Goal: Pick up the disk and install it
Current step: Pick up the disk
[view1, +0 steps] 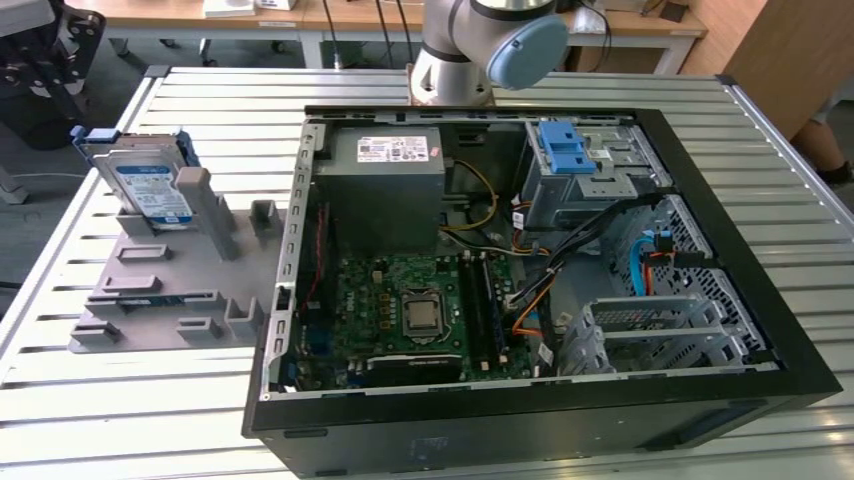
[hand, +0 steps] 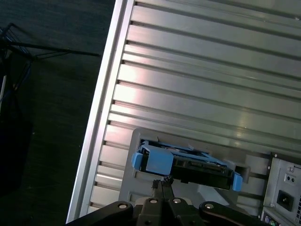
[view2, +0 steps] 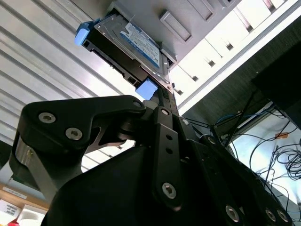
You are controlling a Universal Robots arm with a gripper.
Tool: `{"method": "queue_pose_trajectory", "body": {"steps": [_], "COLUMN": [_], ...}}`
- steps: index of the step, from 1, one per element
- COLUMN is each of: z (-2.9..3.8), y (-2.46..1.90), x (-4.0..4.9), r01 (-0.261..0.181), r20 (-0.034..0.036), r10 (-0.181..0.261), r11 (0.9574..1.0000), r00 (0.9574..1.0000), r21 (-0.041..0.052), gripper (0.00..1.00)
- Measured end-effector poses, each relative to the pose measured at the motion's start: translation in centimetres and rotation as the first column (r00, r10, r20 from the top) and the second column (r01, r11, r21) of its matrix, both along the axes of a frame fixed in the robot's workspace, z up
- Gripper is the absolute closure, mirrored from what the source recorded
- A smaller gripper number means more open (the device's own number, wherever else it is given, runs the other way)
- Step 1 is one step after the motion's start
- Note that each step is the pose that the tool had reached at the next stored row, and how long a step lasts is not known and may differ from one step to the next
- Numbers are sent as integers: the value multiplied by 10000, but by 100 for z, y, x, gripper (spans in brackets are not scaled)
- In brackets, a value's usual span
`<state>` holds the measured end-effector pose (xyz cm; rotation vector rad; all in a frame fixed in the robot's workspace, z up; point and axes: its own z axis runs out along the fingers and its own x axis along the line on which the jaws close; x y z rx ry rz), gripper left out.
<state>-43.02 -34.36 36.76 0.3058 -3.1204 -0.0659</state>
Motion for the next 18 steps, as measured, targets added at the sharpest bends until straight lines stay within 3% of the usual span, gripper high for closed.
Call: {"method": "queue_pose_trajectory", "body": {"steps": [18], "z": [0], "y": [0], "x": [0], "r01": [-438], "r20": [0], "r10": [438], "r11": [9990], "r00": [9990], "r21": [0], "gripper": [89]}}
